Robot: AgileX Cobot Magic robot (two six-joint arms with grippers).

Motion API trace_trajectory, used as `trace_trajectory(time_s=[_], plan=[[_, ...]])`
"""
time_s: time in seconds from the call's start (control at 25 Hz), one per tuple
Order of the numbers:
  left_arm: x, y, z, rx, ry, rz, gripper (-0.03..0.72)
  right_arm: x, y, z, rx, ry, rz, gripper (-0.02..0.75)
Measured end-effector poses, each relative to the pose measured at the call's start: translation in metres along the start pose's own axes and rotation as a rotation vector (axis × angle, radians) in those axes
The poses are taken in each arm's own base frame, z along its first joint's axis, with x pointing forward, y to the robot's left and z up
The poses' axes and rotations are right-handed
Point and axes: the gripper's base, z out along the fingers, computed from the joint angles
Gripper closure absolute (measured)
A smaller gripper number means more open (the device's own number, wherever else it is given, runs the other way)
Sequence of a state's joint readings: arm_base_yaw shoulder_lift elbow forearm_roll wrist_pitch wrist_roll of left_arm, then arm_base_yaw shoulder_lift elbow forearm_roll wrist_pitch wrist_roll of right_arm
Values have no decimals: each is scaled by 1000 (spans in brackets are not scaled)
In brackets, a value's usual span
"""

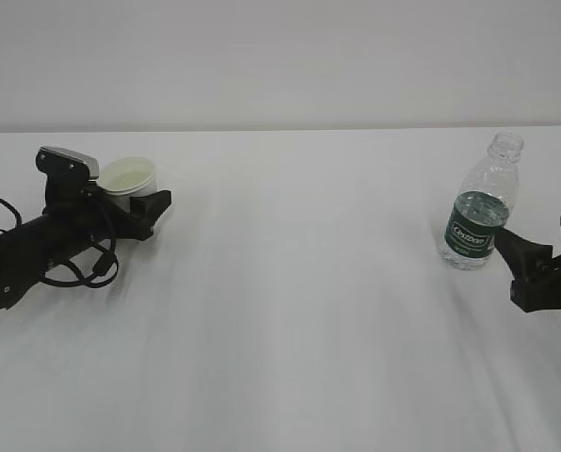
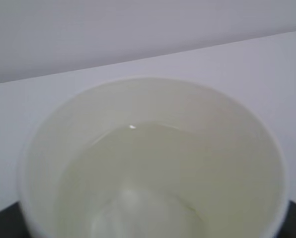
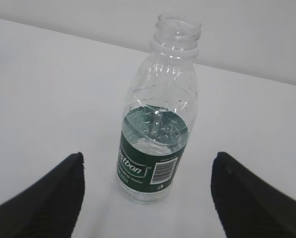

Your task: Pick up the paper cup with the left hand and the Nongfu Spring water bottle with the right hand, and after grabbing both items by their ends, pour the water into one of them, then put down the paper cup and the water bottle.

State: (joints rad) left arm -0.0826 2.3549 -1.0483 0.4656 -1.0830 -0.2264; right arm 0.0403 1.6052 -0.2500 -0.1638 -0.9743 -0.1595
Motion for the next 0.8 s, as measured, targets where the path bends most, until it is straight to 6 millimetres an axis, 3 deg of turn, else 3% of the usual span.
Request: trace_trajectory(time_s=[0.28, 0.8], plan=[[7, -7, -14, 3, 46, -20, 112, 0, 0, 0, -1, 0, 0, 146], [-3, -14, -33, -4, 57, -7, 109, -1, 0, 0, -1, -8, -1, 147]])
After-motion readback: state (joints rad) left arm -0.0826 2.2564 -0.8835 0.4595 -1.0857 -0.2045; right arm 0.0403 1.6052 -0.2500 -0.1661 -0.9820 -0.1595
